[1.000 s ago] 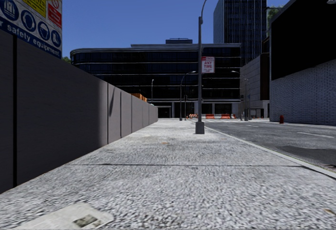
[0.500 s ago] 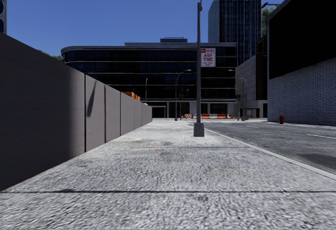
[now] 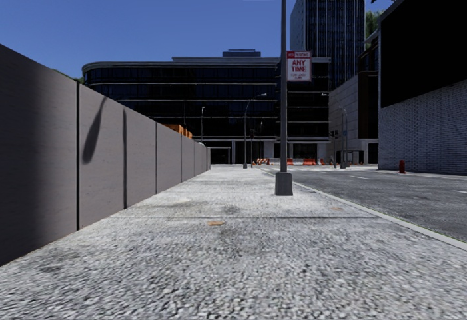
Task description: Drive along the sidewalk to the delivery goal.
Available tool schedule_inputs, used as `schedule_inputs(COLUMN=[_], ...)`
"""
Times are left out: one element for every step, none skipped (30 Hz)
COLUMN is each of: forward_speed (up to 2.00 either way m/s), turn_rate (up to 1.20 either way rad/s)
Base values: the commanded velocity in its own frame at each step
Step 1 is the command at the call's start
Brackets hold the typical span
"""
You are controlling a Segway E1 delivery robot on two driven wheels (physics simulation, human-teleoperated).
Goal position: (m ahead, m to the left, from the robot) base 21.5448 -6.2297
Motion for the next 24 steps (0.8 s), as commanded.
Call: schedule_inputs(forward_speed=[2.0, 2.0, 2.0, 2.0, 2.0, 2.0, 2.0, 2.0, 2.0, 2.0, 2.0, 2.0, 2.0, 2.0, 2.0, 2.0, 2.0, 2.0, 2.0, 2.0, 2.0, 2.0, 2.0, 2.0], turn_rate=[0.0, 0.0, 0.0, 0.0, 0.0, 0.0, 0.0, 0.0, 0.0, 0.0, 0.0, 0.0, 0.0, 0.0, 0.0, 0.0, 0.0, 0.0, 0.0, 0.0, 0.0, 0.0, 0.0, 0.0])
